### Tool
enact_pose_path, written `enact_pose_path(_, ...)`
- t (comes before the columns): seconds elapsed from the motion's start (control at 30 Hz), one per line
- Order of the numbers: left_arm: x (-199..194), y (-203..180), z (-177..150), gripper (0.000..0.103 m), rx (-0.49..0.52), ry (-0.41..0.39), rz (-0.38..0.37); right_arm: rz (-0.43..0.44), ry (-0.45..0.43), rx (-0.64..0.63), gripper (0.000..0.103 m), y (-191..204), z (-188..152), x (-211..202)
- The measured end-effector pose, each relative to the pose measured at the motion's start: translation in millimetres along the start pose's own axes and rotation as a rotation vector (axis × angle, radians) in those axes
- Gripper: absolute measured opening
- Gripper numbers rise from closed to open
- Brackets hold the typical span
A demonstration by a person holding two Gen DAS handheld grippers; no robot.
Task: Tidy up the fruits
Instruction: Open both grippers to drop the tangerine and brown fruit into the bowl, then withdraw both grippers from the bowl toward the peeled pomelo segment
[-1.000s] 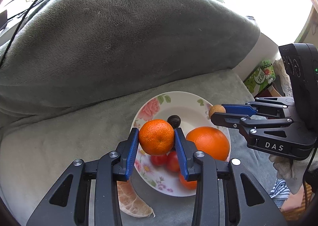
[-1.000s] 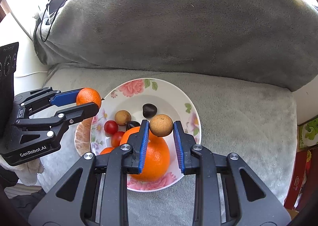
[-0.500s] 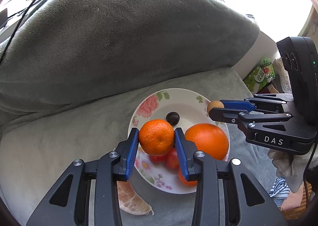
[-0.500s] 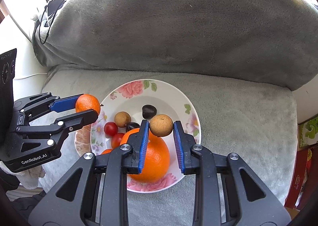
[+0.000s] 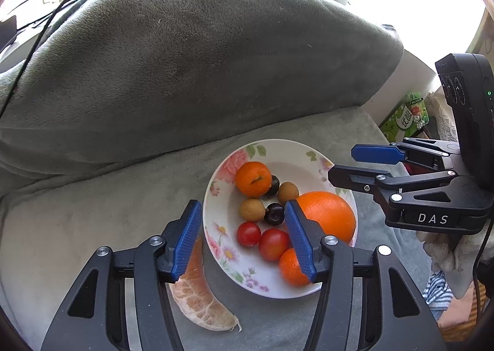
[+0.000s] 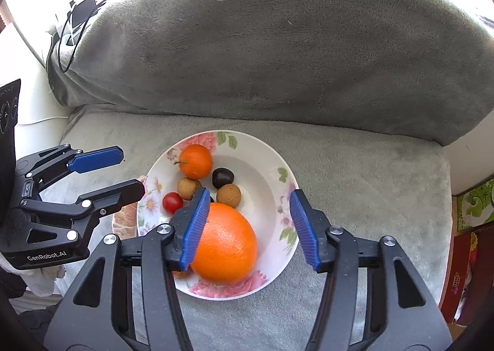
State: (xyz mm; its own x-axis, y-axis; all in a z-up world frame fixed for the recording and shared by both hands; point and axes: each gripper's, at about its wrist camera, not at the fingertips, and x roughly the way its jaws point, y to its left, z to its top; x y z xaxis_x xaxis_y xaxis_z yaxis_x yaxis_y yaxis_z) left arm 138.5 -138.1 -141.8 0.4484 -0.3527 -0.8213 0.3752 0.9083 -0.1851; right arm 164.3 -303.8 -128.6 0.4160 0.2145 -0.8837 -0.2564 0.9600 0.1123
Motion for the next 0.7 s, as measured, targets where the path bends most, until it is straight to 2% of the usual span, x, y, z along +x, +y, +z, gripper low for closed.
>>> enact_pose_path(0.27, -3.0, 0.7, -0.6, 0.07, -0.005, -0.001, 0.018, -0.035, -0.006, -0.002, 0.062, 0.4, -0.9, -5.8)
enact_pose_path(0.3, -3.5, 0.8, -1.1, 0.07, -0.007, -0.001, 0.02, -0.039, -0.008, -0.002, 0.064, 1.7, -1.1, -7.4)
enact_pose_path(0.37, -4.3, 0.9, -1.5, 0.07, -0.009, 0.001, 0.021, -0.05, -0.023, -0.001, 0.073, 2.2, -2.0, -11.4)
enact_pose_path(0.7, -9.6, 6.4, -3.6, 0.07, -0.006, 0.012, 0.034, -0.136, -0.08, -0.013, 0.073, 10.7, -4.6, -33.2)
